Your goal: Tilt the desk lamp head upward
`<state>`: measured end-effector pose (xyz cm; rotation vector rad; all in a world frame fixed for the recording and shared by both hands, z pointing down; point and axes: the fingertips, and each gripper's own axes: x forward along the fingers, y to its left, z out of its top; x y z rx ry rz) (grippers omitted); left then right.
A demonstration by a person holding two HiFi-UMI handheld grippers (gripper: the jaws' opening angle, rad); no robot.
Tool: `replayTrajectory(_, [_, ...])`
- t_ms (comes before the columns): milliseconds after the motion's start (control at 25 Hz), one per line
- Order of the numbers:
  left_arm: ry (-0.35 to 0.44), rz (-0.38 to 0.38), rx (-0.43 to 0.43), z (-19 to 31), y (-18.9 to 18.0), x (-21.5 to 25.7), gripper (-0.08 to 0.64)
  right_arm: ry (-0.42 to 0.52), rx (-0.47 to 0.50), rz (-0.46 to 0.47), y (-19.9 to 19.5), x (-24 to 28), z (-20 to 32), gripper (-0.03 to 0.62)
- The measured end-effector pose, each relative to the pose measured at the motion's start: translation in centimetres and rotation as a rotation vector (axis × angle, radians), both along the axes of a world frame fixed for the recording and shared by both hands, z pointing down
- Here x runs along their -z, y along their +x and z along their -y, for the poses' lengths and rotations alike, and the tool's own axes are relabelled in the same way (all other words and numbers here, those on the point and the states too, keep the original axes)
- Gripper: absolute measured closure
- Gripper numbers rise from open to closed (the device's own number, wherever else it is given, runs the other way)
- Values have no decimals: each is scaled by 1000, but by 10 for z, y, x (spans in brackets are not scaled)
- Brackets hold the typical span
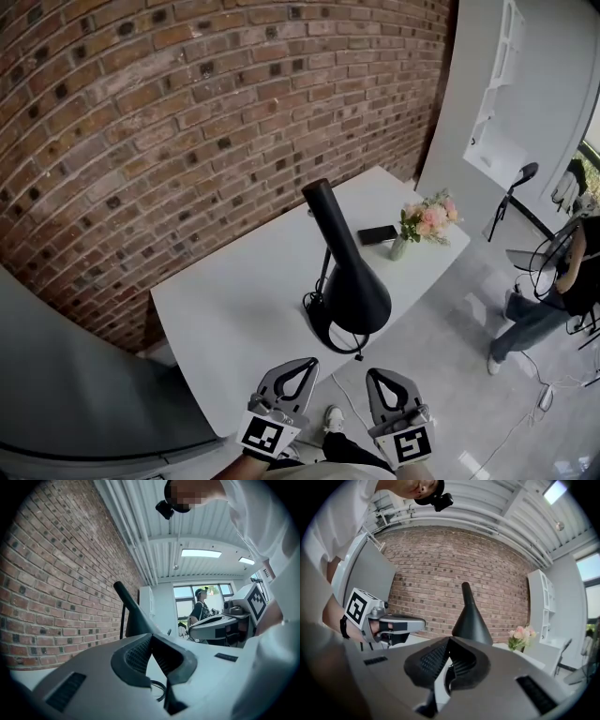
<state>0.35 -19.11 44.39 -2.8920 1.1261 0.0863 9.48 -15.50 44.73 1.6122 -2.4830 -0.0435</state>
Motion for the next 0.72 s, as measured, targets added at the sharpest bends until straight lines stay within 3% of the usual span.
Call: replayTrajectory(720, [-9, 22, 84, 36, 7, -15, 552, -20, 89, 37, 6, -28, 45, 580])
